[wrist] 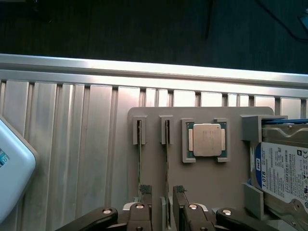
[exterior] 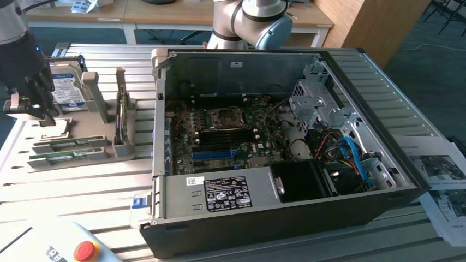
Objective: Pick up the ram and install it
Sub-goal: 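Pick up the ram and move it above insertion slot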
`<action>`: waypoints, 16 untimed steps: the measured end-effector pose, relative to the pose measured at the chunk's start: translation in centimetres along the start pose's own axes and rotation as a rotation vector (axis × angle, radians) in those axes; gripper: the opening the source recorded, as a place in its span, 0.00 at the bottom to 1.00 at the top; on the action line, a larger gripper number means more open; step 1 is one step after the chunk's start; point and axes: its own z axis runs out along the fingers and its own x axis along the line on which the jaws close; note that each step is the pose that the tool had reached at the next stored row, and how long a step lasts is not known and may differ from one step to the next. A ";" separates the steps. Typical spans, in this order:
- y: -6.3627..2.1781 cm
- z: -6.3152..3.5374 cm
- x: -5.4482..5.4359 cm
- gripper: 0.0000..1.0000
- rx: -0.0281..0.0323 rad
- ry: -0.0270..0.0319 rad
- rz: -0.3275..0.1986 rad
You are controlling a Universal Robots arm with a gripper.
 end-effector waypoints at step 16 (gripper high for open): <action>-0.04 1.98 1.2 0.31 0.0003 -0.0001 0.000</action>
